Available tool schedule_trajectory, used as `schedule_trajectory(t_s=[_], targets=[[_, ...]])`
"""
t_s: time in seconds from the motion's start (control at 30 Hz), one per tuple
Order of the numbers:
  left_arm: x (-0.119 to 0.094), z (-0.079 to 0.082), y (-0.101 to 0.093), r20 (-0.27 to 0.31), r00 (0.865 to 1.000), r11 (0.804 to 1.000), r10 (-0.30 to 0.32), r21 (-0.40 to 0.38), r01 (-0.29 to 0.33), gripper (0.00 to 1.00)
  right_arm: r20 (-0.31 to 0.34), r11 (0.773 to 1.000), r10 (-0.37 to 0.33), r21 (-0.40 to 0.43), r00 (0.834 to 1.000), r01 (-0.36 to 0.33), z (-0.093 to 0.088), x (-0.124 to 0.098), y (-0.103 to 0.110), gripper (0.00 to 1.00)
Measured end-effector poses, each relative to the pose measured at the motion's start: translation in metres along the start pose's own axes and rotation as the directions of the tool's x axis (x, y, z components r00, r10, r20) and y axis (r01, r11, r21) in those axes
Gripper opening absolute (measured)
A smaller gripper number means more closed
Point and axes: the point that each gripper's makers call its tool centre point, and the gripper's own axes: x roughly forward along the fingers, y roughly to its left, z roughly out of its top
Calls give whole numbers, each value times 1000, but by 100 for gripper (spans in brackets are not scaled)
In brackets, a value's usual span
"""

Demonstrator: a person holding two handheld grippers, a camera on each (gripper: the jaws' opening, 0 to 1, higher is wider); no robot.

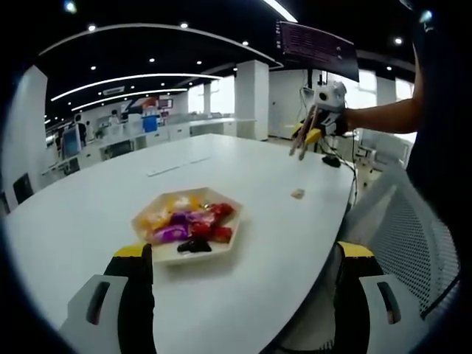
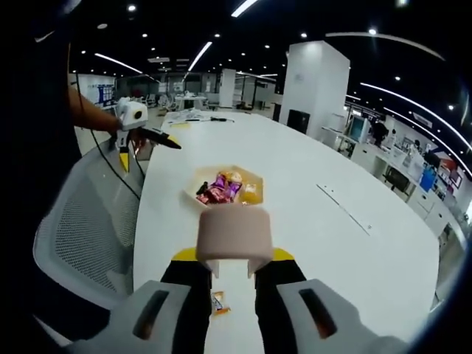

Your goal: Place the target food into the container with the food tongs after gripping and lifting it, then release it inside without dropping or visibly crushing the food.

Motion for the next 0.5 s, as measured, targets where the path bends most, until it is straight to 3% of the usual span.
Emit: schedule_trajectory(t_s=[0.23,0.5], targets=[[0,0,0,-4,1000,1000,1,-1,-1,100,-43,999,27,24,999,-26,-24,7,9,21],[0,-2,0,-8,1000,1000,1,1,-1,100,-104,998,62,-9,993,-64,-45,20,19,20]])
